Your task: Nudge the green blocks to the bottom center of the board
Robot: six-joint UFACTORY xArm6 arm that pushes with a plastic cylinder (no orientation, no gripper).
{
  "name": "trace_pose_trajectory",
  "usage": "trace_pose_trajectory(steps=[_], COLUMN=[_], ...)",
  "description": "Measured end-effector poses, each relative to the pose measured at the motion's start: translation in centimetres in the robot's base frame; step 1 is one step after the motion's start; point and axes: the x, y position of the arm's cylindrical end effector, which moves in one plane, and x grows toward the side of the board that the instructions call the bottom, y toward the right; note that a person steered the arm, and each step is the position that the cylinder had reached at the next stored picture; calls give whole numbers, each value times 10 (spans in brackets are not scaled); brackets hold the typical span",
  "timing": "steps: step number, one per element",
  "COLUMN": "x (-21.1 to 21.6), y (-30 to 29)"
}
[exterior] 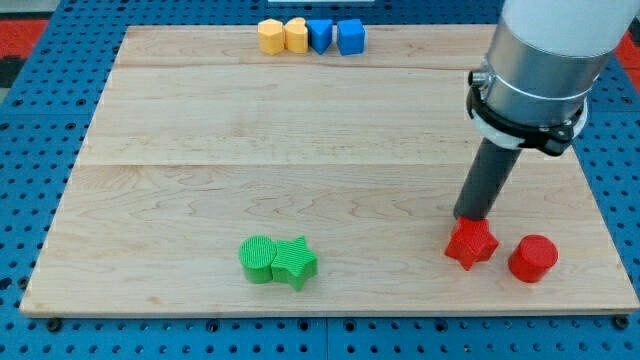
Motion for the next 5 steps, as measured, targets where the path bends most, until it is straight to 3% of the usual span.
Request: trace_pose_trajectory(steps=[2,3,4,5], x=[15,3,-7,-24], y=[-18,-25,-81,-177])
